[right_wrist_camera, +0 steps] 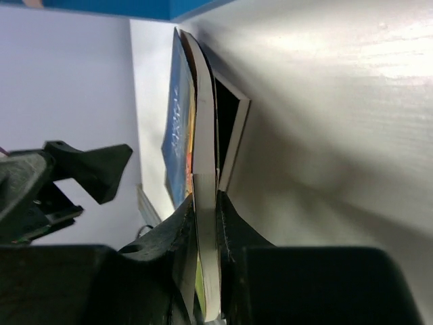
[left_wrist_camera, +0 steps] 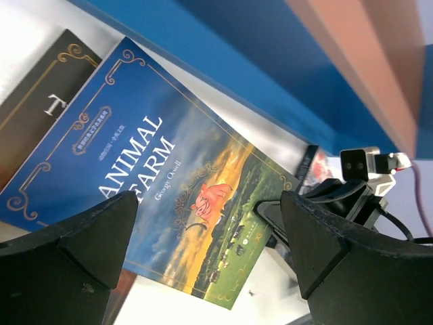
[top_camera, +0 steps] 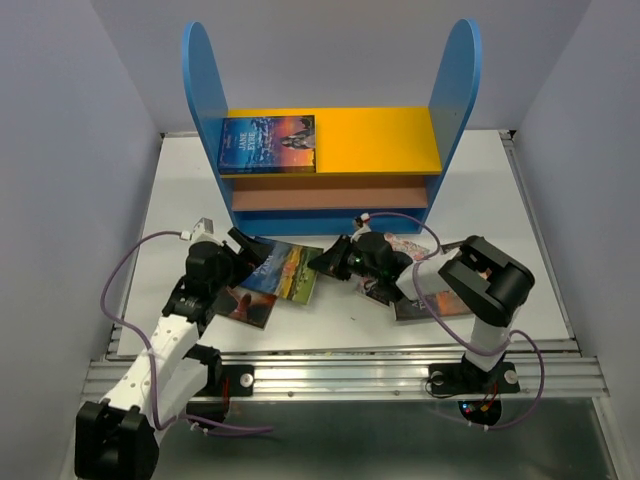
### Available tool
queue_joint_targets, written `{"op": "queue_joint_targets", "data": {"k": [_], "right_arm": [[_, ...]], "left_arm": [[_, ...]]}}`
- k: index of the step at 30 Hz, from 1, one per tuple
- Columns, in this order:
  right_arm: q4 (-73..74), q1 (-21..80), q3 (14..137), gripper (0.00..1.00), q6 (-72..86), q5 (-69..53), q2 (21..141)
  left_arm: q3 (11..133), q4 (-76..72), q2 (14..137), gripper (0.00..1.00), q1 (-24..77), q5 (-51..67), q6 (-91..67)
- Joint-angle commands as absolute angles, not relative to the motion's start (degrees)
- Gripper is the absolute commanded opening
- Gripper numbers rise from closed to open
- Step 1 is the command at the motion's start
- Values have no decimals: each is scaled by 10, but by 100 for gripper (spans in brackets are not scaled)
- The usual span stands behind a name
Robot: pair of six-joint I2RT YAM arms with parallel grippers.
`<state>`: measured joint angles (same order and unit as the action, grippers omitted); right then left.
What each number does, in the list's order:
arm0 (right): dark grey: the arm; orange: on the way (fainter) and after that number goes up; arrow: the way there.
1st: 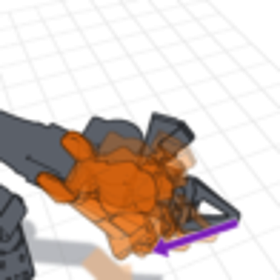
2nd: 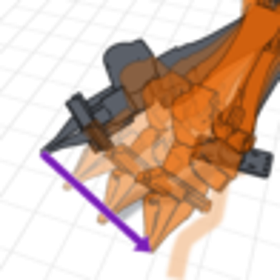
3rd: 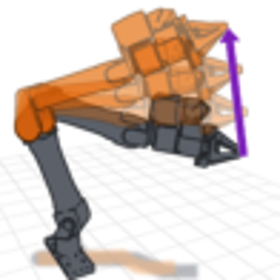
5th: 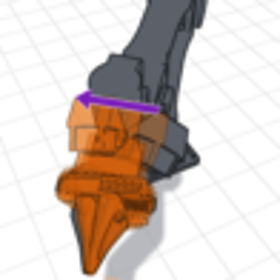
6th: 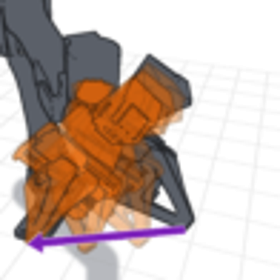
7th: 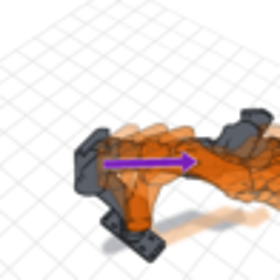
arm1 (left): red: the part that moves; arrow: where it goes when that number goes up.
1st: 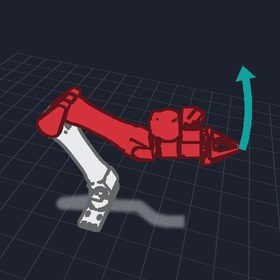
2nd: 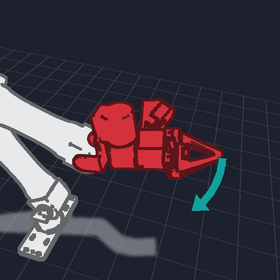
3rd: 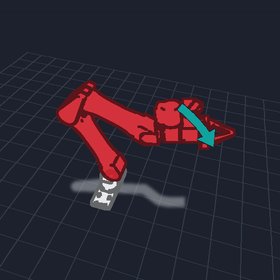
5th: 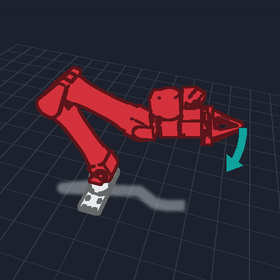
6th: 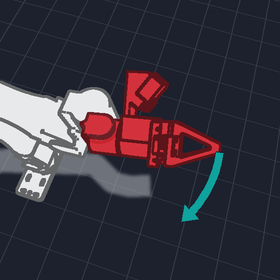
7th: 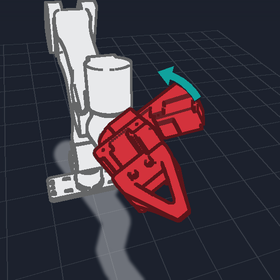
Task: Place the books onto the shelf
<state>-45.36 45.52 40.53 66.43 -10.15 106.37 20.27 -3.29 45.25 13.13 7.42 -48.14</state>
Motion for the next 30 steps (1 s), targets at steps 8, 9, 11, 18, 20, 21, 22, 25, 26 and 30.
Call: {"op": "queue_joint_targets", "data": {"k": [8,9,11,18,20,21,22,25,26,30], "right_arm": [[-373,461,376,1,802,54,920],[-362,461,380,1,812,65,917],[-352,461,381,1,827,70,917],[-362,461,388,1,877,56,940],[-357,461,395,1,875,52,940],[-352,461,400,1,876,43,940],[-352,467,400,1,880,42,940],[-352,467,402,1,889,26,940],[-345,467,403,1,886,20,940],[-338,472,393,1,889,-3,940]], "left_arm": [[153,-1,357,99,136,129,-558],[146,-1,344,99,139,130,-564],[139,-1,335,99,139,134,-575],[113,-4,344,99,141,135,-609],[110,-14,352,99,142,138,-611],[104,-19,357,99,142,135,-617],[98,-28,359,99,142,136,-626],[85,-51,364,98,142,130,-641],[84,-54,363,97,142,127,-648],[86,-82,360,92,142,101,-661]]}}
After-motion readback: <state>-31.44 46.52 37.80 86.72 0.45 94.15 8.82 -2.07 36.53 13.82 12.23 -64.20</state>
